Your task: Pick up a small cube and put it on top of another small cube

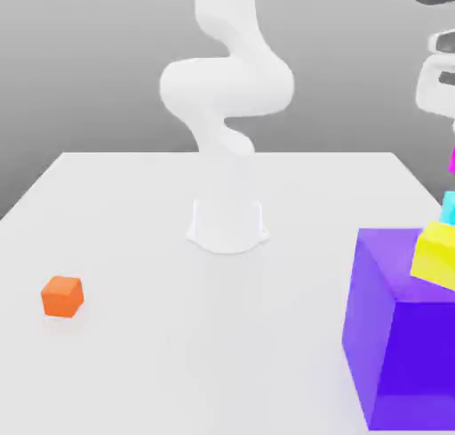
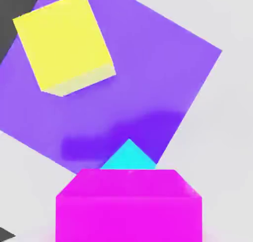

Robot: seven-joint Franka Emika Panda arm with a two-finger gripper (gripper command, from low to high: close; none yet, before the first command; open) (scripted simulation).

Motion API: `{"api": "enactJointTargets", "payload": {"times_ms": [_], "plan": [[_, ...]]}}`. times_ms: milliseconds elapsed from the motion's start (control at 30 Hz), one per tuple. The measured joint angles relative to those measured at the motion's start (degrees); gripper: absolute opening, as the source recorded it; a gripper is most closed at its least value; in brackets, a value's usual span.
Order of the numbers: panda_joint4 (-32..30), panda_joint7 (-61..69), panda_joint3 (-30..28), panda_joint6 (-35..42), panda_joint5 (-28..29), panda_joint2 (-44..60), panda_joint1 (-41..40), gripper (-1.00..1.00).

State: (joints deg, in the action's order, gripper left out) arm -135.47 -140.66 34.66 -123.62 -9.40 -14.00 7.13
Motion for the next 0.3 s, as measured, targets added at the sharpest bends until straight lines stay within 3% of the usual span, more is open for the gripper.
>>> {"api": "enactJointTargets", "payload": {"times_ms": [167,300], "plan": [[-0.7,-0.2,0.2,-1.0,0.1,0.5,0.0,1.0],[3.1,0.6,-0.9,5.3,-0.7,-2.3,0.2,1.0]]}}
